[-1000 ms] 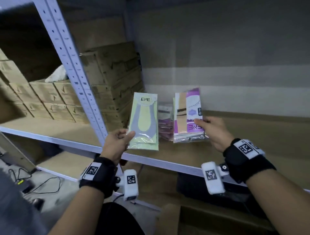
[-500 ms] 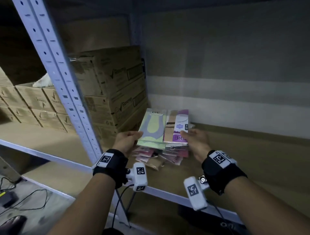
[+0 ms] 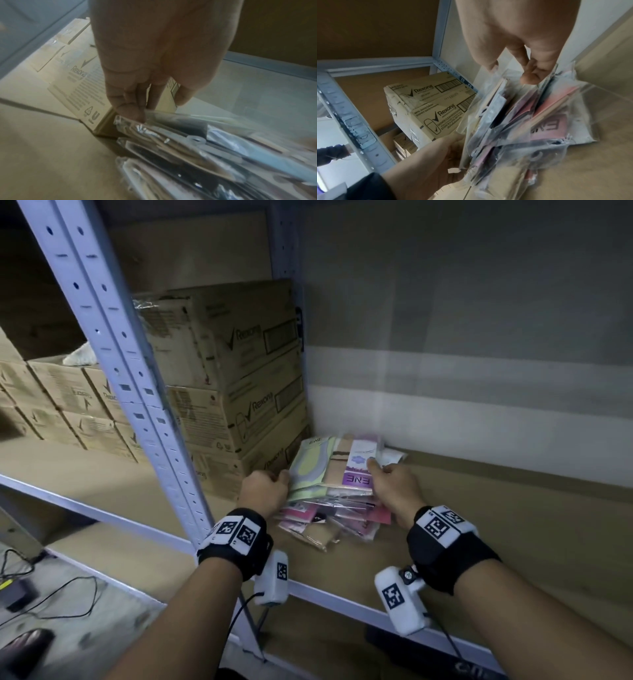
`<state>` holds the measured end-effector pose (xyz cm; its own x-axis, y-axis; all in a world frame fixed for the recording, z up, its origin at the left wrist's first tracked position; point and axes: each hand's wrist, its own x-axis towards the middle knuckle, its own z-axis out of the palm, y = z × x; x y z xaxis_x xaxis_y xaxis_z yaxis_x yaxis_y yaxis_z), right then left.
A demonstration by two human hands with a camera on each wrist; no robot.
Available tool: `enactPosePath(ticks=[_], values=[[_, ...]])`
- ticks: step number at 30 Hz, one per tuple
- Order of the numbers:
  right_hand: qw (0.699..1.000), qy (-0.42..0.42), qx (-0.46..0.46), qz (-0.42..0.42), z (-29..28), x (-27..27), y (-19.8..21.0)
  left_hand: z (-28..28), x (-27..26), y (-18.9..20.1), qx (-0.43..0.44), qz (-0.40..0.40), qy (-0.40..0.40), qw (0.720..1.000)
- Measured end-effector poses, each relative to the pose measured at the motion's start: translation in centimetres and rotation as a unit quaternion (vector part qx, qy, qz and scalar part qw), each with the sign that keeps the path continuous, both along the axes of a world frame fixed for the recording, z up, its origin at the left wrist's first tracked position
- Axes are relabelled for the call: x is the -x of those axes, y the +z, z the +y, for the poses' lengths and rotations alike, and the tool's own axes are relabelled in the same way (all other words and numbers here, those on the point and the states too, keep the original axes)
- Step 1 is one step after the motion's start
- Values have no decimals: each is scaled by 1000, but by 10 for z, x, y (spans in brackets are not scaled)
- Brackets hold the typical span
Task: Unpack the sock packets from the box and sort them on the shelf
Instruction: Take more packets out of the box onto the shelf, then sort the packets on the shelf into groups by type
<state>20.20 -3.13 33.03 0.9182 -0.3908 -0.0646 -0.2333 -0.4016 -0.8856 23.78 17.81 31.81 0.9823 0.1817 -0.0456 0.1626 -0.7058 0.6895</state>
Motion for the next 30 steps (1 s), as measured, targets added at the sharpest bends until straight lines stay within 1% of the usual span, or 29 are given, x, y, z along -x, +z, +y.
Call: enactPosePath(ticks=[5,9,12,16,19,22,23,25,28,30], values=[[1000,-7,-28,6,0,4,6,1,2,5,-25,25,0,999],[998,1,-50,24,3,8,3,3,3,3,-50,38,-23,998],[998,-14,-68,7,2,10,3,9,4,3,-22,56,-20,998],[996,-48,-69,-19,4,13,5,17,9,1,-17,93,-26,995],[993,-60,-100,-34,4,17,5,25,10,-3,7,110,-34,993],[987,-65,-140,-54,2,23,8,31,12,-1,4,120,-43,992],[986,-62,-144,-61,1,25,10,33,12,0,22,122,-42,991],[984,-60,-147,-76,-1,29,13,34,15,3,110,122,-39,986],[982,-69,-152,-92,-3,34,17,33,24,9,287,83,-29,954],[979,-73,-156,-105,-7,39,20,28,31,13,357,27,-20,934]])
